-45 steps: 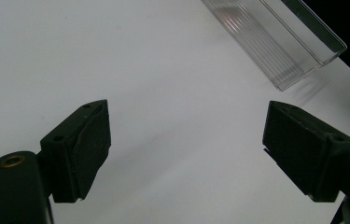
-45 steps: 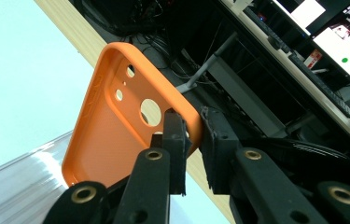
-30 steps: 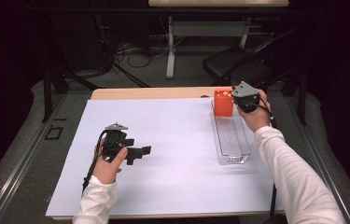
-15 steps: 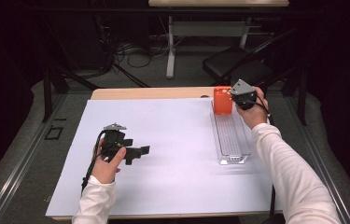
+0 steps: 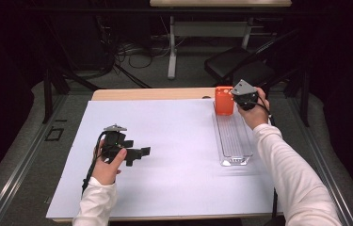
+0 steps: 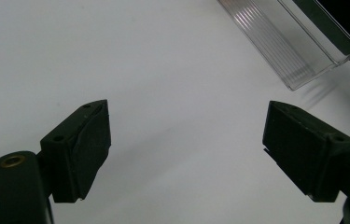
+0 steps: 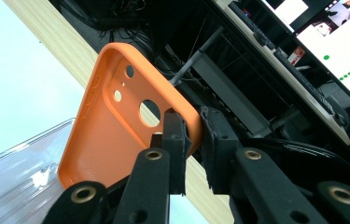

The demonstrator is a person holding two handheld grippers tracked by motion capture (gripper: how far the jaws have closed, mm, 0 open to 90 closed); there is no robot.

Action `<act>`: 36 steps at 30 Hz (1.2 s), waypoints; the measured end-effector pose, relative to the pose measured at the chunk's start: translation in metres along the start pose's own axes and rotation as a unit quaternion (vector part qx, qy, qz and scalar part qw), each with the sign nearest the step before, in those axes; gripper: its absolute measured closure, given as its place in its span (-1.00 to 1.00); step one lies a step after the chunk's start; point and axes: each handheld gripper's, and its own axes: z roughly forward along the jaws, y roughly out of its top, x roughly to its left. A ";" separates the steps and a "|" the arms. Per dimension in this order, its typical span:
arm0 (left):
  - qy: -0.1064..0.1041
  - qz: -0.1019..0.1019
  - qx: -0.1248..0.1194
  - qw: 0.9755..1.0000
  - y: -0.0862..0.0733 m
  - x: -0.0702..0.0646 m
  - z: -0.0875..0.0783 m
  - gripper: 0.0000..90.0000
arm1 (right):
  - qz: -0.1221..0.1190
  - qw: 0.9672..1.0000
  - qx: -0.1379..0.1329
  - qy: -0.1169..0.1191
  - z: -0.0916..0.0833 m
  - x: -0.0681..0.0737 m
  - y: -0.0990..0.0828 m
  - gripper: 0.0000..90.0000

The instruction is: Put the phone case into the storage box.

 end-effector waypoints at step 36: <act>0.000 0.000 0.002 1.000 -0.002 -0.001 0.001 -0.65 | 0.004 1.000 0.013 -0.013 0.009 -0.012 -0.016 0.49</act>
